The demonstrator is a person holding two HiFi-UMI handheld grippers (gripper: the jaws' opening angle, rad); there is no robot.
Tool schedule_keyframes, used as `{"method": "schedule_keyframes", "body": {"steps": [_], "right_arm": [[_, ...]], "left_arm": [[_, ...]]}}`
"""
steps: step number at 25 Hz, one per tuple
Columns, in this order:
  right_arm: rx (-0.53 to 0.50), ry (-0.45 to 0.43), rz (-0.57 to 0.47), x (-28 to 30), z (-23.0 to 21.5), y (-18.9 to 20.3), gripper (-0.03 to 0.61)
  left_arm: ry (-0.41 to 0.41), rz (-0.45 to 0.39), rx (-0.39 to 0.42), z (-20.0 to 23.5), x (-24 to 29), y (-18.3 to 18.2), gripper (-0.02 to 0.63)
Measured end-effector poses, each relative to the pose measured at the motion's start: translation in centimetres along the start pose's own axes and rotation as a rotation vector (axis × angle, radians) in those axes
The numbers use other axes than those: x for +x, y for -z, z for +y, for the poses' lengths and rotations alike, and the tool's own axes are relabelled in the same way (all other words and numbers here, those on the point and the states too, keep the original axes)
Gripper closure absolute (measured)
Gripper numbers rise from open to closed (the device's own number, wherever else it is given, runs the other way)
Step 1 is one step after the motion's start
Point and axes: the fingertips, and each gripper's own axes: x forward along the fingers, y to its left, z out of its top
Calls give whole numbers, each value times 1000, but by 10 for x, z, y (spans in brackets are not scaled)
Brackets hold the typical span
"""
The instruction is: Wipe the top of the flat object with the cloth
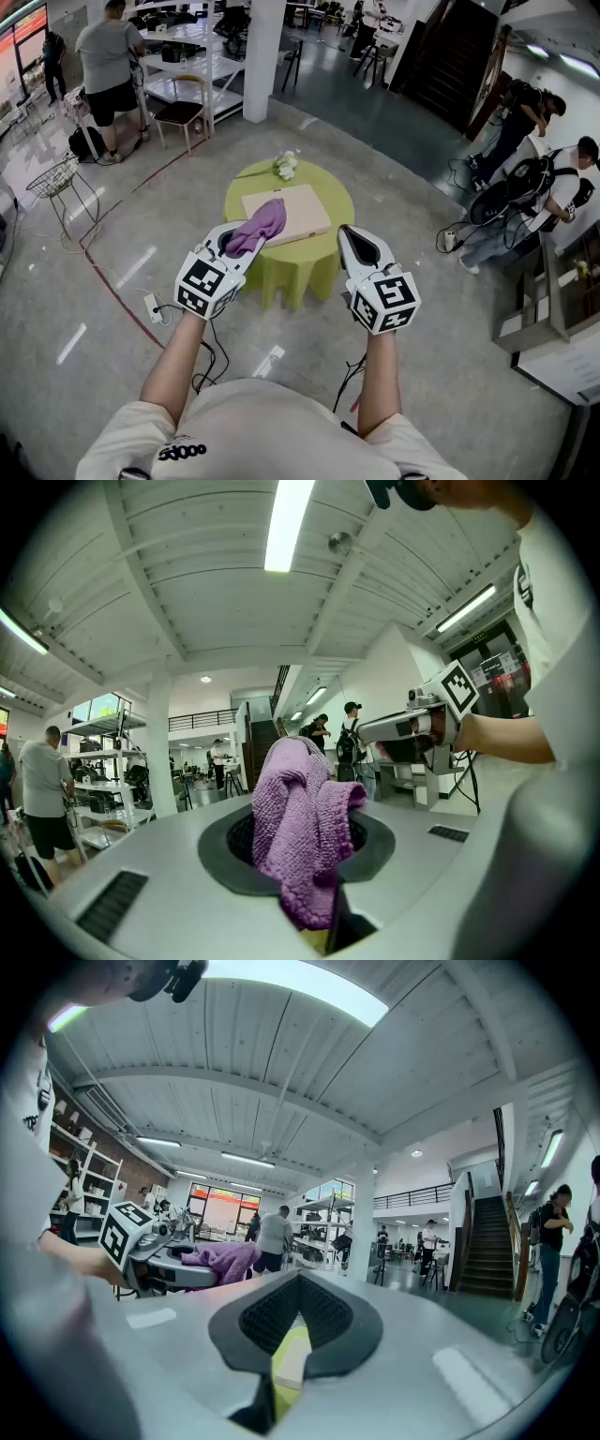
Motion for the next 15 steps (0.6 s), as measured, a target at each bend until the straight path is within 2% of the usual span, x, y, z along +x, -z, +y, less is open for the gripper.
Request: {"method": "schedule_keyframes", "body": {"steps": [7, 15], "right_arm": [[9, -5, -10, -6, -4, 1, 571], [82, -40, -39, -26, -14, 11, 571]], "left_arm": [[1, 5, 0, -8, 4, -2, 522], [-26, 36, -15, -28, 5, 6, 522]]}}
